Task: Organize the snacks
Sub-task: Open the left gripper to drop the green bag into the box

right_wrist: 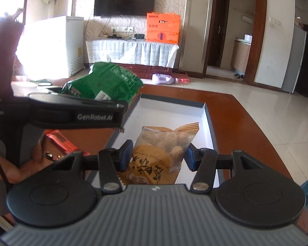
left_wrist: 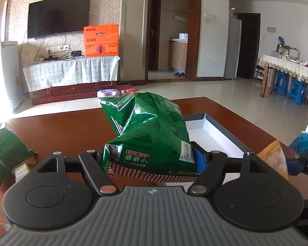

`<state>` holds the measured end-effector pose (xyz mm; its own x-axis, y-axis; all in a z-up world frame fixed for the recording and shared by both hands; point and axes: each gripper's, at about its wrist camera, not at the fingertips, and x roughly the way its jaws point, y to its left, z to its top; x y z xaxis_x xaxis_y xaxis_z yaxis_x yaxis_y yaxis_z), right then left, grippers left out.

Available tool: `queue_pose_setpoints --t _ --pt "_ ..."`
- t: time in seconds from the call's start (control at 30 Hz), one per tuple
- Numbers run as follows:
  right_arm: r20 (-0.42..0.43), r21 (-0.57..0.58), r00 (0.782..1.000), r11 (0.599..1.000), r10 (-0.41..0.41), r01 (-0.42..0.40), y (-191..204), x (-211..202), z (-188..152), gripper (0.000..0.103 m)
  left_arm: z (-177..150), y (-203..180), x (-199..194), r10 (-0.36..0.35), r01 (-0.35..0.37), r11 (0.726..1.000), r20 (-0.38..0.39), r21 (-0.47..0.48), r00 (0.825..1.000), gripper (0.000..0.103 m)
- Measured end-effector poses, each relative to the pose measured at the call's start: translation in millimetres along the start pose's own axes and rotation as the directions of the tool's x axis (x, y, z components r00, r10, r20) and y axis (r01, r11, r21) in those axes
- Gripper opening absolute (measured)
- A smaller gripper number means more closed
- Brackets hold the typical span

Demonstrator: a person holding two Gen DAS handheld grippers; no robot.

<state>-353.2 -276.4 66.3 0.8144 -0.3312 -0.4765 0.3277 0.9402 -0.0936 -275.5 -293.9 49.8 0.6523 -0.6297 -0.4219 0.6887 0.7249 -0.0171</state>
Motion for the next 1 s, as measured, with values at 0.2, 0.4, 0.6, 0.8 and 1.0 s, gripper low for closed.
queue_pose_setpoints --t 0.2,0.4,0.6,0.8,1.0 --pt "-0.023 0.016 1.000 1.000 -0.005 0.005 -4.8 6.2 -2.1 0.055 5.7 -12.4 27.9 -0.034 0.034 0.999 -0.015 0.022 0.999 0.078" --pt "-0.051 0.023 0.999 1.000 -0.013 0.014 -6.7 8.6 -4.8 0.055 8.5 -19.5 53.7 -0.069 0.070 0.997 -0.040 0.032 0.997 0.078" --pt "-0.068 0.029 0.998 0.999 -0.013 0.015 -6.4 13.3 -3.1 0.055 10.1 -21.6 82.3 -0.088 0.093 0.994 -0.086 0.050 0.992 0.079" --pt "-0.074 0.022 0.997 1.000 -0.013 0.015 -7.2 16.6 -0.6 0.055 11.5 -21.9 97.2 -0.087 0.092 0.995 -0.096 0.048 0.992 0.080" --pt "-0.076 0.020 0.997 1.000 -0.014 0.015 -6.1 19.8 1.0 0.055 15.6 -15.3 107.5 -0.080 0.085 0.995 -0.099 0.044 0.992 0.086"
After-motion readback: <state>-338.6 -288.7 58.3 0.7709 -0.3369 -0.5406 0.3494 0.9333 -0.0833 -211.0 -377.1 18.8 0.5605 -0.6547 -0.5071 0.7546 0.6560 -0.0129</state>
